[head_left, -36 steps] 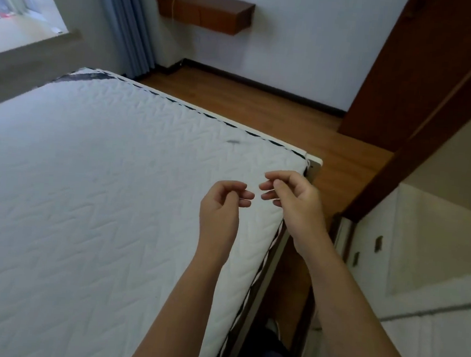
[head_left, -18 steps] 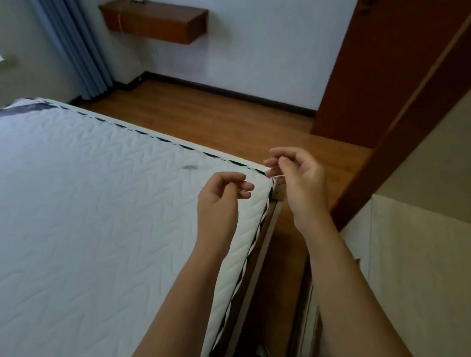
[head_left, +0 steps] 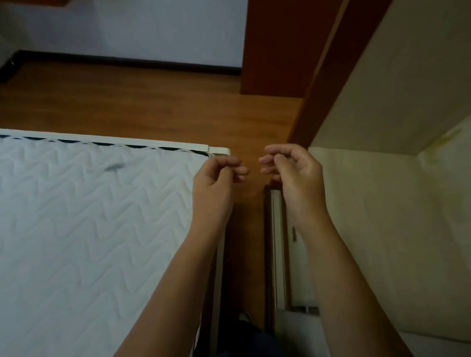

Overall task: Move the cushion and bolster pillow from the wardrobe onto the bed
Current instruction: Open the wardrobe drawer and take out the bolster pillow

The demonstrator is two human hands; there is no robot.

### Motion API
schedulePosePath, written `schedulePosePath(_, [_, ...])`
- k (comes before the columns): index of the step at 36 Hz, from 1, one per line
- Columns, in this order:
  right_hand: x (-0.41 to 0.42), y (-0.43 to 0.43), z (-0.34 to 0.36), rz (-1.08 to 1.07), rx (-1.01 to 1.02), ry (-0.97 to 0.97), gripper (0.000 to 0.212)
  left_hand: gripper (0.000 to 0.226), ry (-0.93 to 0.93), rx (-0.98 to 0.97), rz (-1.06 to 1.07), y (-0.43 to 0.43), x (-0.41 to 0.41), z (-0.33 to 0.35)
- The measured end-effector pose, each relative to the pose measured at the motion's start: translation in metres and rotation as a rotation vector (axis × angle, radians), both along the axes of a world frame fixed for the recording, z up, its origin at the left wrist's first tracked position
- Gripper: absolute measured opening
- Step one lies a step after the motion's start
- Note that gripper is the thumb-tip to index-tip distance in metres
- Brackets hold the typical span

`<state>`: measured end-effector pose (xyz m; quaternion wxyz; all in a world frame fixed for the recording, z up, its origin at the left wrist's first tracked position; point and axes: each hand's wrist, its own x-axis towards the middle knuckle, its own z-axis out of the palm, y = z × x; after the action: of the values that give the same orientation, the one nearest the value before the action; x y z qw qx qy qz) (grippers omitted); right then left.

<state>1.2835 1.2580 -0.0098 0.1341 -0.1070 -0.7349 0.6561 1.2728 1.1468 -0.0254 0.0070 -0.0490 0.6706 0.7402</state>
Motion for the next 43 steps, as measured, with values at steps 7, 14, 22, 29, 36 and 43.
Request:
schedulePosePath(7, [0.009, 0.031, -0.016, -0.132, -0.029, -0.043, 0.025, 0.028, -0.048, 0.022, -0.108, 0.032, -0.005, -0.017])
schedulePosePath(14, [-0.006, 0.071, -0.012, -0.226, -0.013, -0.011, 0.024, 0.026, -0.034, 0.042, -0.200, 0.074, -0.023, -0.004])
schedulePosePath(22, [-0.035, 0.116, -0.010, -0.295, -0.089, 0.043, 0.025, 0.026, 0.036, 0.054, -0.202, 0.111, -0.060, 0.014])
schedulePosePath(29, [-0.039, 0.124, -0.022, -0.339, -0.071, 0.033, 0.024, 0.030, 0.043, 0.019, -0.340, 0.138, -0.083, 0.002])
schedulePosePath(36, [-0.048, 0.125, -0.052, -0.398, -0.056, -0.037, 0.023, 0.027, 0.072, -0.028, -0.533, 0.147, -0.109, -0.036])
schedulePosePath(43, [-0.056, 0.116, -0.124, -0.693, 0.043, -0.023, 0.024, 0.028, 0.088, -0.050, -0.778, 0.140, -0.145, -0.126])
